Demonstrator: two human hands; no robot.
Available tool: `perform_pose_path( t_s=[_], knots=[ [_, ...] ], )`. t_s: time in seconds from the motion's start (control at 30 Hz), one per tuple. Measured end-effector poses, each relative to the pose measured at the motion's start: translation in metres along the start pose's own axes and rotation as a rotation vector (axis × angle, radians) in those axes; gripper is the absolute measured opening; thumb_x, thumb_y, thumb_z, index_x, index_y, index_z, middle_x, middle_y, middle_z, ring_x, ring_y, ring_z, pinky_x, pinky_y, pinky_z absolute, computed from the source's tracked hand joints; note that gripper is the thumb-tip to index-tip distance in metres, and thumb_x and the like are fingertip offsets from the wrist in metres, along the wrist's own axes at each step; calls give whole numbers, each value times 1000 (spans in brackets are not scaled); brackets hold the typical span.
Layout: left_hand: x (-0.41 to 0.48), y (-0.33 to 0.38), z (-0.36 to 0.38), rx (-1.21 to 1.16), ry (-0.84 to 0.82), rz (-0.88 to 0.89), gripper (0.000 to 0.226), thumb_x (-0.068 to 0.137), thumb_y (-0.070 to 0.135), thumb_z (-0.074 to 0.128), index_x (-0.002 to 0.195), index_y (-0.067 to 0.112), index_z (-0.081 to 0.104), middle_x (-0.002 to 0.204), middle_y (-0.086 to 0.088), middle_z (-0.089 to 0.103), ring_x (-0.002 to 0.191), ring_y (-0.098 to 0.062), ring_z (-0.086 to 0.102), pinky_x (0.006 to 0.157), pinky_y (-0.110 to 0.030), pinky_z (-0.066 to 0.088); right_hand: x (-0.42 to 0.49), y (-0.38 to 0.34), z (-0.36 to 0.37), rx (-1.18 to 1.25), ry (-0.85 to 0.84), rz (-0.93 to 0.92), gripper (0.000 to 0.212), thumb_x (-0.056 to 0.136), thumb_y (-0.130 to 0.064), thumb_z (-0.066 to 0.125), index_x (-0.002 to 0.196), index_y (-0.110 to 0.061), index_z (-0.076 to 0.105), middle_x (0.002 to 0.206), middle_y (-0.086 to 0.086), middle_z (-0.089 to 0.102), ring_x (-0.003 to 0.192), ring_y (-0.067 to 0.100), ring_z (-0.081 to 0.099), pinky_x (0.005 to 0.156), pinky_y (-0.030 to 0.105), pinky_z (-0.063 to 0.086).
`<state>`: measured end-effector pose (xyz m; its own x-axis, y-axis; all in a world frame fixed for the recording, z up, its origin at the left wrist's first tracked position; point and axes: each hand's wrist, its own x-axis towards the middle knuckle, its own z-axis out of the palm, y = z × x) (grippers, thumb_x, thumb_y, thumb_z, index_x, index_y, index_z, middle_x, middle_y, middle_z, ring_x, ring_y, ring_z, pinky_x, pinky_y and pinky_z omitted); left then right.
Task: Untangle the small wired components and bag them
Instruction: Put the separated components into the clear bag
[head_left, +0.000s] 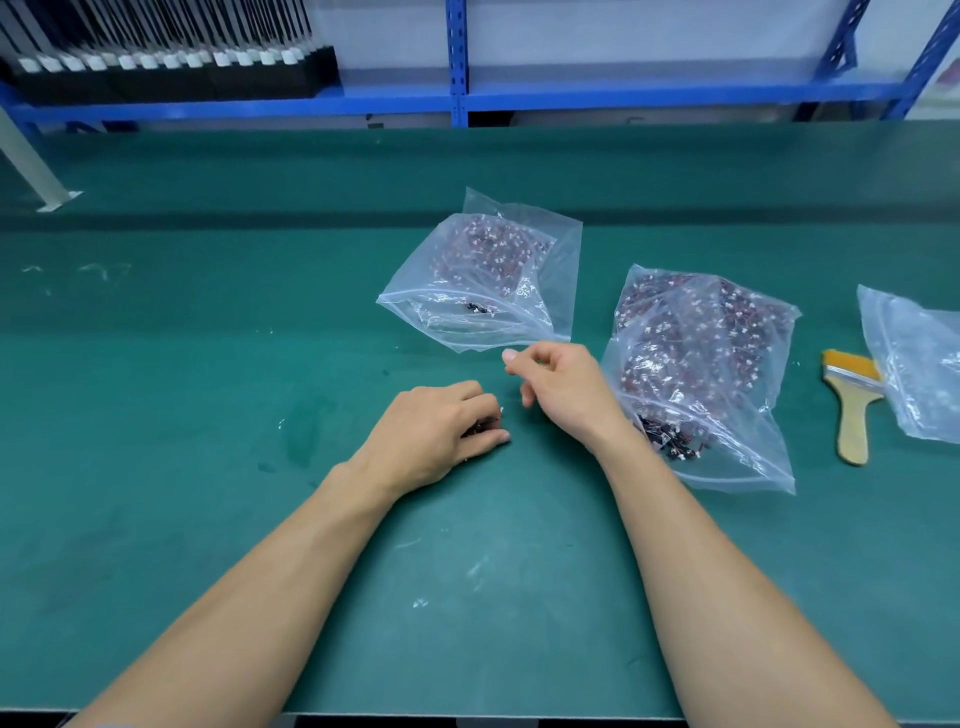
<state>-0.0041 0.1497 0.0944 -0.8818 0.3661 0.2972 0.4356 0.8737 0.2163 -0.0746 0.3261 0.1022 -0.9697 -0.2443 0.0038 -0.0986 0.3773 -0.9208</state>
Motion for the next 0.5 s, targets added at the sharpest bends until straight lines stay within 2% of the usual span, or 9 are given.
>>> perform_pose_path(
  t_s=[0.13, 0.2, 0.3, 0.4, 0.5],
  knots=[
    [-1, 3, -1, 74, 24, -27, 33, 97, 53, 52, 97, 22, 64, 89, 6, 64, 75, -24, 61, 59, -39, 50, -6, -9, 8, -97, -29, -36, 26, 90, -42, 68, 73, -23, 67, 54, -5, 66, 46, 2, 49, 54, 22, 38],
    [-1, 3, -2, 109, 26, -43, 35, 98, 53, 49, 98, 21, 63, 89, 5, 64, 76, -26, 62, 58, -38, 48, -11, -17, 10, -115, -46, -65, 24, 90, -39, 69, 73, -23, 67, 54, -6, 66, 45, 1, 48, 51, 16, 36],
    [-3, 2, -1, 95, 41, -55, 35, 98, 53, 51, 96, 20, 62, 88, 5, 63, 76, -26, 61, 58, -36, 46, -18, -32, 4, -18, -68, -89, 23, 91, -35, 70, 71, -23, 66, 52, -5, 64, 43, 1, 44, 47, 10, 33],
    [-3, 3, -1, 20, 48, -82, 31, 97, 50, 55, 94, 20, 62, 87, 5, 64, 78, -25, 61, 62, -39, 50, -26, -46, -5, 134, -112, -68, 22, 92, -32, 70, 75, -19, 68, 54, -3, 62, 42, 5, 38, 44, 13, 32],
    [-5, 6, -3, -87, 77, -114, 25, 96, 41, 62, 91, 17, 65, 83, 6, 66, 75, -22, 60, 65, -39, 50, -34, -58, -16, 172, -112, -68, 21, 92, -30, 70, 76, -16, 68, 54, -2, 61, 40, 7, 34, 42, 14, 30]
  ],
)
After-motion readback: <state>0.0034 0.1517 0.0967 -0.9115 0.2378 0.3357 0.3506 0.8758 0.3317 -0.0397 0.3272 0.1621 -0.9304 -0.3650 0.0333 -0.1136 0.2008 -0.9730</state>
